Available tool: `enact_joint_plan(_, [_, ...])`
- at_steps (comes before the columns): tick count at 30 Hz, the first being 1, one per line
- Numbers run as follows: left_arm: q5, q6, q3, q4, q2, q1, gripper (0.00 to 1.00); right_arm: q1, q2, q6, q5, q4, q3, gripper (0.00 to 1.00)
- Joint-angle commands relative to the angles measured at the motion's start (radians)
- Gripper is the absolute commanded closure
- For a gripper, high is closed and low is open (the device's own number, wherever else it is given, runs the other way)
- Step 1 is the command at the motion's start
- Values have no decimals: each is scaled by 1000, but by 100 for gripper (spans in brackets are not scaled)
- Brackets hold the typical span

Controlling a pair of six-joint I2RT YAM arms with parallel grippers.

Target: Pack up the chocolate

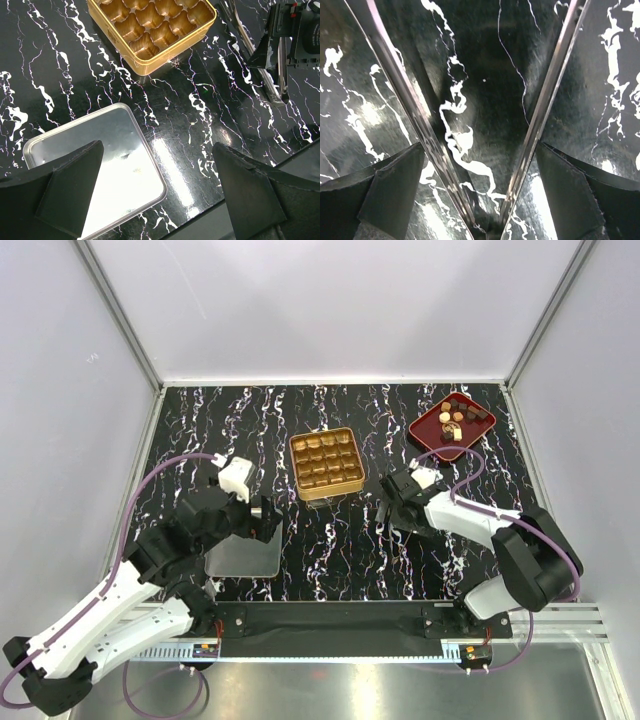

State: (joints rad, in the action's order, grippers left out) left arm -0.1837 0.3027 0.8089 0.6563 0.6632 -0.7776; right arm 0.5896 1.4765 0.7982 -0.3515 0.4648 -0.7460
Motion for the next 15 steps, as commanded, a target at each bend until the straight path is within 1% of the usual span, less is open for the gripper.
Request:
enact_joint_plan(1, [-3,-17,4,-46,4,-3,1,7,25,-7,-34,-78,25,0])
enact_joint_plan(12, [-2,-20,7,-46,7,-3,1,9,44,-19,-12,-98,20,4])
enact_joint_plan(15, [0,-20,6,-46,4,-3,1,9,62,-27,-1,-100,13,6])
